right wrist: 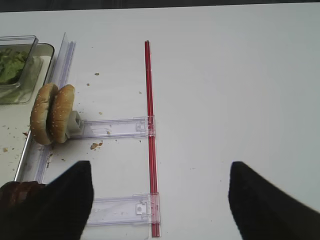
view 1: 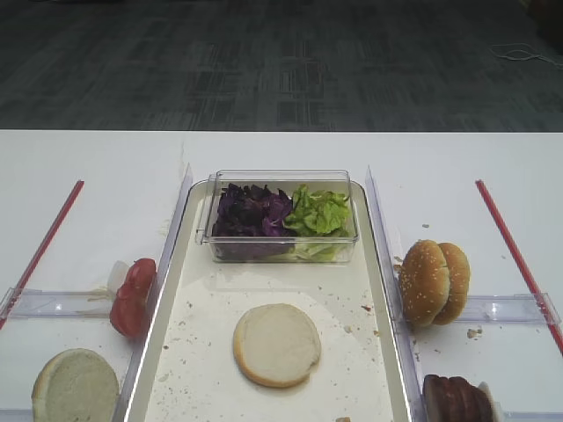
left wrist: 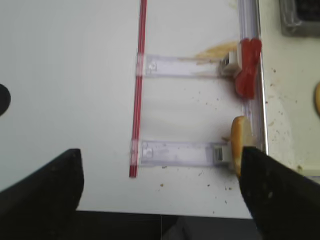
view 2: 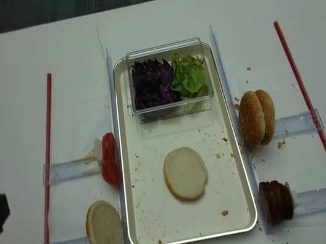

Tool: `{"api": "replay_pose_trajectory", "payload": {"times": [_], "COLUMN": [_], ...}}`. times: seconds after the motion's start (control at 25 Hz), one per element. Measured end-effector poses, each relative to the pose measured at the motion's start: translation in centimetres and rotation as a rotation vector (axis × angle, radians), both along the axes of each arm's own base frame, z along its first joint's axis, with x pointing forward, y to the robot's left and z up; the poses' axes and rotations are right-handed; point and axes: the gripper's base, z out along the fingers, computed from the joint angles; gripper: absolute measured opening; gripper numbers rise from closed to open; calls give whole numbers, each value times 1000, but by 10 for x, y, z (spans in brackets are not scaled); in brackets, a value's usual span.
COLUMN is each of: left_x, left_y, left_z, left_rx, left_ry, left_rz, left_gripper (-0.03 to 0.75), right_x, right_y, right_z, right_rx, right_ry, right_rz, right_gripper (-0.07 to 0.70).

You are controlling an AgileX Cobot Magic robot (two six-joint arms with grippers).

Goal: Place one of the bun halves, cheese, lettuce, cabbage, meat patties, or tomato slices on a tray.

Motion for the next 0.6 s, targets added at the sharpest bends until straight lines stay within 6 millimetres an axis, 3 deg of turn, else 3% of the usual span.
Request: {"api": "replay_pose_trajectory", "payload": {"times": [0.24, 0.6], "left_x": [0, 0], "left_y": [0, -7], "left_z": [-14, -14], "left_rx": [-12, -82], "left_ry": [50, 51], "left_rz": [14, -9], "left_gripper": [616, 616], "right_x": [0, 0], "right_y": [0, 0], "right_z": [0, 0], "right_rx": [0, -3], "right_ry": [0, 0], "right_rz": [0, 2], "right_gripper": [589, 589]}}
